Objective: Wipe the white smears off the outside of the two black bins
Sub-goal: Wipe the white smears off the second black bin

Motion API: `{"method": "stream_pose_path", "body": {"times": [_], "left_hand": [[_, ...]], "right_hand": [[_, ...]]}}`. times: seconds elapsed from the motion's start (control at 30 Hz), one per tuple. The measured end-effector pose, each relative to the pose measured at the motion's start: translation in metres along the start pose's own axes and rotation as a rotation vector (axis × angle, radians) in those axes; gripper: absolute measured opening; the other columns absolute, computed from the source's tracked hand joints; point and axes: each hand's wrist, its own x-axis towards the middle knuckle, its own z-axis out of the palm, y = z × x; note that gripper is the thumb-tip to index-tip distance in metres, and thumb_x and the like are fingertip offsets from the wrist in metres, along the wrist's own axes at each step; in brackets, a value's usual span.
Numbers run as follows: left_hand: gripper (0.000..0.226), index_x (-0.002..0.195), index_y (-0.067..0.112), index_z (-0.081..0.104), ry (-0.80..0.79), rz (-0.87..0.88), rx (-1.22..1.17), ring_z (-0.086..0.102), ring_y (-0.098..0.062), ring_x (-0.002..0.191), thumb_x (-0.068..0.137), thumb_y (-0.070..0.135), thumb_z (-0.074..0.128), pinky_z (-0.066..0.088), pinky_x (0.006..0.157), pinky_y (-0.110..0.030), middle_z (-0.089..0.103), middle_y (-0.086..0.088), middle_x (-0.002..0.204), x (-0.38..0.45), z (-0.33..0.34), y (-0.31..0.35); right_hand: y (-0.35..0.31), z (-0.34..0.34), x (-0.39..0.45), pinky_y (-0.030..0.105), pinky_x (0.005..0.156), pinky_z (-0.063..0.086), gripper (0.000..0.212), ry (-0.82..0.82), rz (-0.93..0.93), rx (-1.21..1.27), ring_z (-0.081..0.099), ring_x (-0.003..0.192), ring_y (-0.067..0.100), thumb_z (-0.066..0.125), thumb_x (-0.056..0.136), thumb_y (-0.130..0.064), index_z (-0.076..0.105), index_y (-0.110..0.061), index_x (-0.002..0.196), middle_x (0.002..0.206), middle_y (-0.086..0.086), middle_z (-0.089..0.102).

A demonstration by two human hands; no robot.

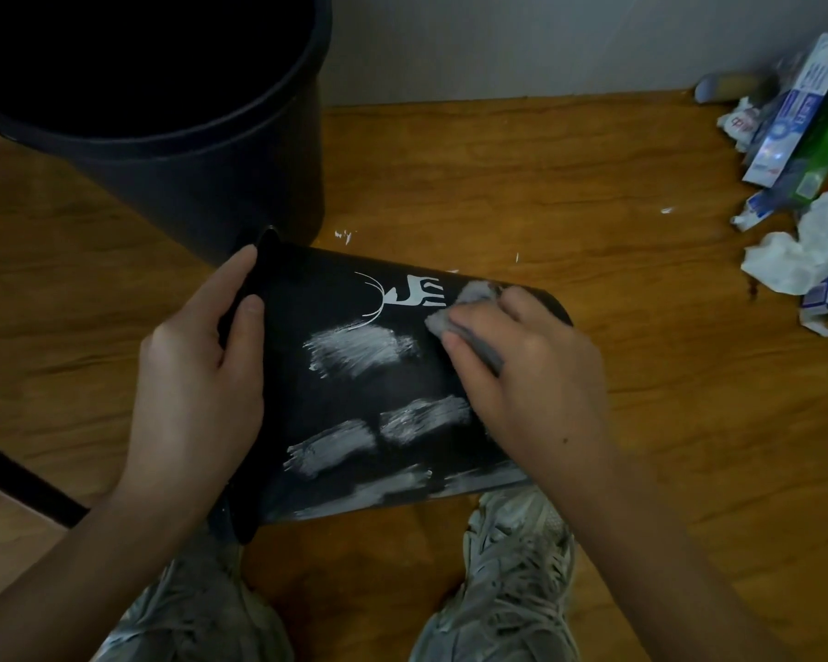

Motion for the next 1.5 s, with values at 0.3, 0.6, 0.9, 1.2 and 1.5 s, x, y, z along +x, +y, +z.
{"method": "stream_pose_path", "body": {"times": [0.3,0.6,0.9,1.2,1.5], "left_hand": [[0.037,0.138,0.018,0.048,-0.002,0.008,-0.013,0.049,0.026,0.071,0.101,0.014,0.045,0.036,0.067,0.006,0.053,0.044,0.075,0.000,0.001,0.003],[0.037,0.137,0.018,0.050,0.007,0.028,0.019,0.049,0.021,0.065,0.100,0.014,0.046,0.036,0.064,0.004,0.054,0.044,0.071,0.001,0.001,0.002],[0.037,0.137,0.017,0.050,0.005,0.017,0.023,0.049,0.024,0.065,0.100,0.013,0.045,0.036,0.063,0.006,0.050,0.050,0.070,0.001,0.001,-0.001],[0.038,0.137,0.017,0.050,0.006,0.019,0.024,0.050,0.022,0.064,0.101,0.013,0.044,0.037,0.062,0.005,0.052,0.046,0.069,0.000,0.001,0.001],[0.037,0.137,0.019,0.050,0.021,0.005,0.038,0.049,0.022,0.064,0.100,0.014,0.045,0.036,0.062,0.005,0.051,0.049,0.070,-0.001,0.002,0.005]], "right_hand": [[0.027,-0.006,-0.004,0.014,0.054,0.034,0.017,-0.003,0.190,0.022,0.055,0.069,0.012,0.061,0.094,-0.031,0.072,-0.022,0.102,0.088,-0.001,0.064],[0.017,-0.008,-0.021,0.011,0.055,0.031,0.018,-0.012,0.089,0.112,0.049,0.067,0.004,0.059,0.092,-0.029,0.073,-0.019,0.099,0.084,-0.011,0.055],[0.019,-0.006,-0.009,0.014,0.056,0.038,0.015,-0.057,0.155,0.060,0.054,0.070,0.008,0.059,0.094,-0.032,0.071,-0.022,0.098,0.086,-0.005,0.060],[0.038,-0.010,0.010,0.010,0.061,0.027,0.018,-0.056,0.283,-0.019,0.055,0.080,0.009,0.060,0.095,-0.034,0.072,-0.022,0.099,0.090,-0.009,0.060],[0.053,-0.014,-0.004,0.025,0.060,0.034,0.022,0.004,0.411,-0.043,0.060,0.082,0.018,0.060,0.094,-0.040,0.073,-0.023,0.098,0.093,-0.002,0.068]]}}
